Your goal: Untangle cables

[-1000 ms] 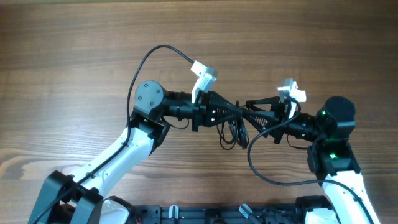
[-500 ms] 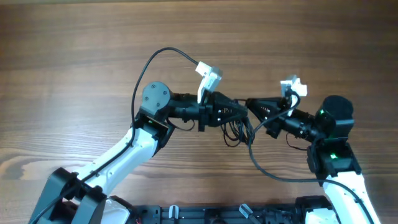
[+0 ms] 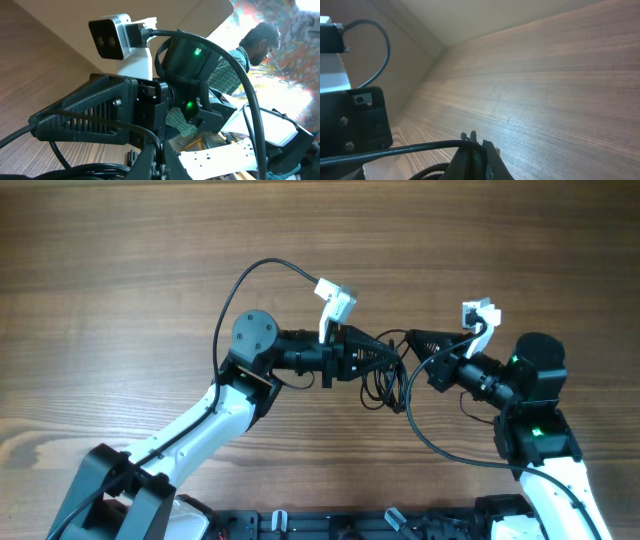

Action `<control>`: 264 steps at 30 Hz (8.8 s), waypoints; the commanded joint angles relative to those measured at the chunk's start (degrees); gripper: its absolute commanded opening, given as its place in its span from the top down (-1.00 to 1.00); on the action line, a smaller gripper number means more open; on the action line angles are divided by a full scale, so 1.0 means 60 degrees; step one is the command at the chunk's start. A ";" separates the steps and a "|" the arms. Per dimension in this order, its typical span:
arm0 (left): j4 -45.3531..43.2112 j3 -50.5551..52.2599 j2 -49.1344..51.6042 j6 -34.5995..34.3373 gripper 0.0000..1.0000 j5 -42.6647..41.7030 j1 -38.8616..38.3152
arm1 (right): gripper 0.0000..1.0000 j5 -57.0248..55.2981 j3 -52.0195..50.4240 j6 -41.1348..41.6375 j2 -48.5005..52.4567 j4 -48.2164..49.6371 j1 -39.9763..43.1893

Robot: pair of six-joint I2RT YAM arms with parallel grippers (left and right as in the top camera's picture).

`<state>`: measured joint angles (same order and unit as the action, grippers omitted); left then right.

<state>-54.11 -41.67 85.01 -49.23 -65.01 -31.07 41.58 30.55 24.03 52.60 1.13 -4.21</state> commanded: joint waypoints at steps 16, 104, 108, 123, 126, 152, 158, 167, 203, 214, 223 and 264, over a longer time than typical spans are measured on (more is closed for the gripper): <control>0.0787 -0.0127 -0.0346 -0.0353 0.92 0.0656 -0.0098 | 0.91 -0.3249 -0.0084 0.0237 0.0189 -0.1300 0.0197; 0.5978 -0.0127 -0.1413 0.6120 -1.00 0.0171 0.1508 | 0.91 0.1133 -0.0084 -0.0969 0.0178 0.0288 0.0197; 0.6506 -0.0127 -0.1235 0.6641 -1.00 0.0164 0.1461 | 0.91 0.2025 -0.0084 -0.0852 0.0182 0.0889 0.0197; 0.6783 -0.0127 -0.1202 0.6637 0.26 0.1778 -0.0080 | 0.91 0.2331 -0.0084 -0.0466 0.0182 0.1348 0.0197; 0.6819 -0.0127 -0.1202 0.6583 0.92 0.1865 -0.0160 | 0.91 0.1577 -0.0084 -0.0470 0.0182 0.0871 0.0197; 0.8845 -0.0127 -0.1206 0.3381 0.92 0.7741 -0.0160 | -0.99 -0.1173 -0.0084 -0.0477 0.0182 -0.0710 0.0197; 0.8845 -0.0127 -0.1202 0.3377 0.92 0.7792 -0.0160 | -0.99 -0.1173 -0.0084 -0.0474 0.0182 -0.0739 0.0197; 1.0510 -0.0127 -0.1202 0.2889 -1.00 0.9548 -0.0160 | -0.99 -0.1173 -0.0084 -0.0477 0.0182 -0.0783 0.0197; 1.3085 -0.0127 -0.3009 0.5399 -1.00 0.7573 -0.0189 | -0.99 -0.1209 -0.0084 -0.0503 0.0182 -0.0878 0.0197; 1.2619 -0.0127 -0.2058 0.6386 -1.00 0.8324 -0.2076 | -0.99 -0.1213 -0.0084 -0.0503 0.0182 -0.0885 0.0197; 1.1916 -0.0127 -0.0328 0.6477 -1.00 0.8714 -0.2718 | -1.00 -0.1213 -0.0084 -0.0506 0.0182 -0.0914 0.0197; 0.9715 -0.0120 0.1497 1.0673 -0.56 0.9318 -0.3821 | -0.99 -0.1213 -0.0084 -0.0510 0.0182 -0.0958 0.0197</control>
<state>4.47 -42.33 93.12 13.91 -9.39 -53.89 35.27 30.00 21.37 53.74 -4.73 -3.16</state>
